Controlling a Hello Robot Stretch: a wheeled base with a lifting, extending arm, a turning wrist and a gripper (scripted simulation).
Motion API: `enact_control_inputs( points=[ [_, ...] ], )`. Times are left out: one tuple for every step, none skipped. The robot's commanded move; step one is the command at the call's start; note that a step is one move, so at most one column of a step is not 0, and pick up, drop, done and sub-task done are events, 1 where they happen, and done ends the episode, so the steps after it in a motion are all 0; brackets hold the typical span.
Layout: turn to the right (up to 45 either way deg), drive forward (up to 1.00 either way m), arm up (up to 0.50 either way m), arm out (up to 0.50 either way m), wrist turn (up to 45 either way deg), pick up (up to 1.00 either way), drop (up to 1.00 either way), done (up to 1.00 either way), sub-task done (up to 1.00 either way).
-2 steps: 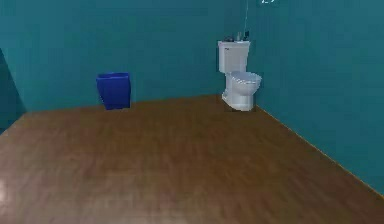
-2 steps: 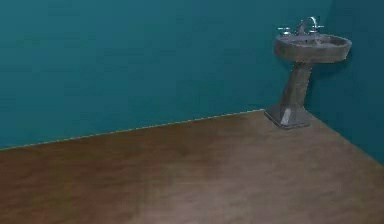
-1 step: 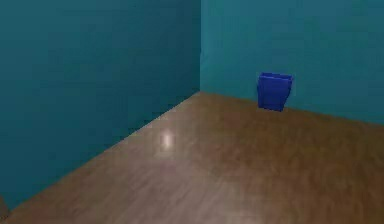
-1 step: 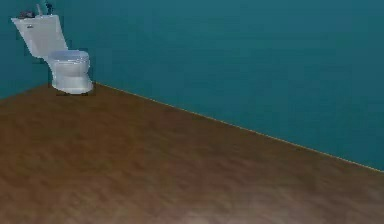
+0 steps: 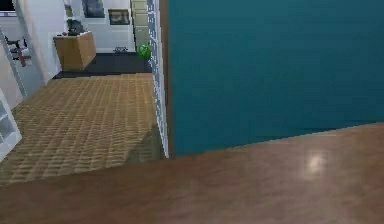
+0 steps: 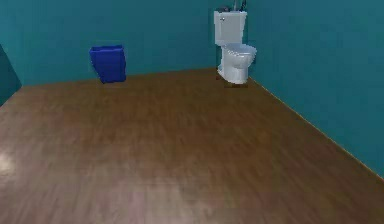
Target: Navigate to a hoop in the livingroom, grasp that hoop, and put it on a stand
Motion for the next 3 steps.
enact_control_inputs(
  points=[
    [-24.0,0.0,0.0,0.0,0.0,0.0,0.0,0.0,0.0],
    [0.0,1.0,0.0,0.0,0.0,0.0,0.0,0.0,0.0],
    [-3.0,0.0,0.0,0.0,0.0,0.0,0.0,0.0,0.0]
  ],
)
